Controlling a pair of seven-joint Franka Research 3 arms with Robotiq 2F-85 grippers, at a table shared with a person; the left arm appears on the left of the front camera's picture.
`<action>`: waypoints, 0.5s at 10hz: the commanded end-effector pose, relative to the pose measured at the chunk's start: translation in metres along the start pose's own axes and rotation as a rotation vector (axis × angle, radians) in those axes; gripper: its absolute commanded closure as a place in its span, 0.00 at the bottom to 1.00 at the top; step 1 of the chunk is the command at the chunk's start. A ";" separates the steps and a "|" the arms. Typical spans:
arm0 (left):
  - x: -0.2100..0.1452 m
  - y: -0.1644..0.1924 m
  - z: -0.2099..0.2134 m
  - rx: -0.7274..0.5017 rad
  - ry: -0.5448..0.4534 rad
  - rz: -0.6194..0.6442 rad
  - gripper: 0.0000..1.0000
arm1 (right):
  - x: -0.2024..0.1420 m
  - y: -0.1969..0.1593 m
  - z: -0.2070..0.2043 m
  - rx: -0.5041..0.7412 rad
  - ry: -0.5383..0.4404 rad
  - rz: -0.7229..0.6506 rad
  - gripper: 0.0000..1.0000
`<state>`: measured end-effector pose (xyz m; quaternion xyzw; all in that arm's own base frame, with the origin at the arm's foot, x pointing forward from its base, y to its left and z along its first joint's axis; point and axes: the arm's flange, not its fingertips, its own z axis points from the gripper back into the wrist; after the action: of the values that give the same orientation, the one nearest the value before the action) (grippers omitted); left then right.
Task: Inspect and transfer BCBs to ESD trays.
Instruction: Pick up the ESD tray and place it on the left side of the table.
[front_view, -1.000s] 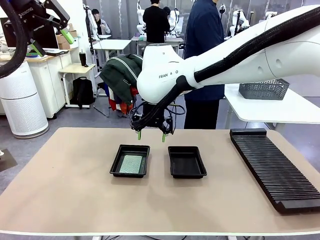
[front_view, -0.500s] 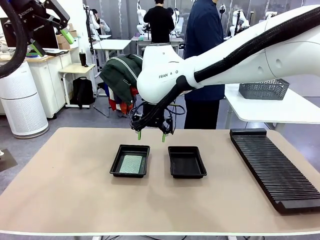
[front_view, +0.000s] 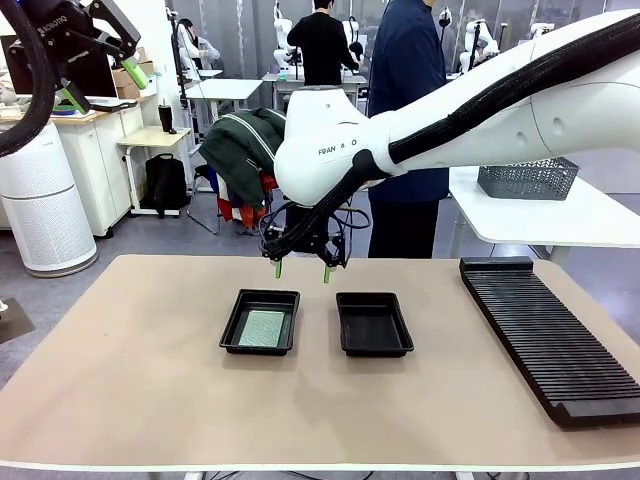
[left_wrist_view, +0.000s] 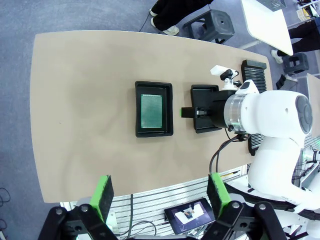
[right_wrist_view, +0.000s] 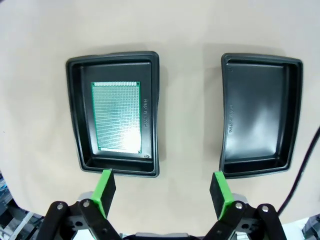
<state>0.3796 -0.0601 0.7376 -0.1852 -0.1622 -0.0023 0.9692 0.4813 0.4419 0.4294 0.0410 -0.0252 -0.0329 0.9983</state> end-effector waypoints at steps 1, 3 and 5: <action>-0.006 -0.018 -0.018 0.103 -0.006 0.010 0.00 | -0.010 -0.023 0.020 0.092 0.003 0.002 0.00; -0.015 -0.036 -0.056 0.189 0.018 -0.005 0.00 | -0.015 -0.049 0.042 0.161 0.001 -0.011 0.00; -0.023 -0.045 -0.103 0.245 0.073 -0.002 0.00 | -0.019 -0.076 0.059 0.236 0.021 -0.017 0.00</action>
<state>0.3832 -0.1372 0.6742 -0.0836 -0.1321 -0.0030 0.9877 0.4694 0.3855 0.4875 0.1281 -0.0256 -0.0443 0.9904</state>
